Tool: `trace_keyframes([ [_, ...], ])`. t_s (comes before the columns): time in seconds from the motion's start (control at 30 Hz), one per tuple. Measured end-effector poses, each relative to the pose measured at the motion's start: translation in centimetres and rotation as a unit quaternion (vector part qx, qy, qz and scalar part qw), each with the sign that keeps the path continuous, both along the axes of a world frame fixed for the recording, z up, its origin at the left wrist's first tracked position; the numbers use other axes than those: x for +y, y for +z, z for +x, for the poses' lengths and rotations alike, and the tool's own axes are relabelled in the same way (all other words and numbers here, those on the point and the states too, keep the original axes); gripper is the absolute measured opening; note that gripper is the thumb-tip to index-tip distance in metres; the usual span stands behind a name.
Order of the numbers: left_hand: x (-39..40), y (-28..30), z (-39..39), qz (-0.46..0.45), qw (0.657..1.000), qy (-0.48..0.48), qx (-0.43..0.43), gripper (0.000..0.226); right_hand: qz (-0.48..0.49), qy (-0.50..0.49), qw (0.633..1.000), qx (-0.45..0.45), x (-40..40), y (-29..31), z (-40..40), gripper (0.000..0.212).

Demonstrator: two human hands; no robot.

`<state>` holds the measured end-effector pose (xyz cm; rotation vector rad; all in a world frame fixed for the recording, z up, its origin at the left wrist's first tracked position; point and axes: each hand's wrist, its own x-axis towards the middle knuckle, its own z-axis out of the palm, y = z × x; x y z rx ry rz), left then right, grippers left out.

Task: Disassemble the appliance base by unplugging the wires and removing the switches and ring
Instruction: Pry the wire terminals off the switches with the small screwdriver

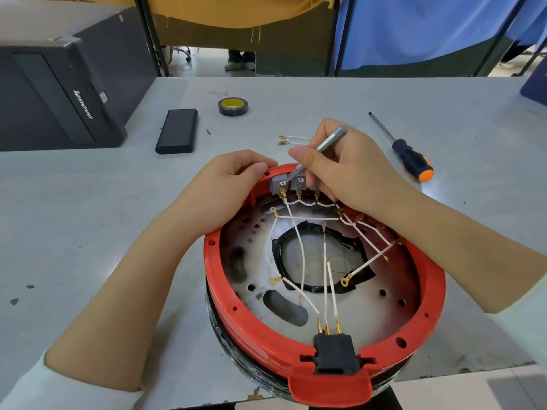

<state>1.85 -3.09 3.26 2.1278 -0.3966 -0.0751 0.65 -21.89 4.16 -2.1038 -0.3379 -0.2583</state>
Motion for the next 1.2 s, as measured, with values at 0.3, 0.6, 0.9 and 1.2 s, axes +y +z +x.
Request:
trace_keyframes([
  [0.3,0.0,-0.1,0.0,0.006,1.000,0.000,-0.007,0.025,0.002,0.008,1.000,0.030,0.0,0.1,0.3,0.024],
  [0.6,0.0,-0.1,0.0,0.013,1.000,0.002,-0.007,0.025,-0.001,0.017,0.998,0.064,0.0,0.4,1.1,0.030],
  [0.9,-0.1,0.0,-0.1,0.003,1.000,0.008,0.005,0.025,-0.004,-0.007,0.999,0.035,0.0,0.0,1.0,0.028],
  [1.2,-0.1,0.0,-0.3,0.004,1.000,0.009,0.004,0.025,-0.061,0.003,0.997,0.037,0.3,0.1,0.7,0.028],
])
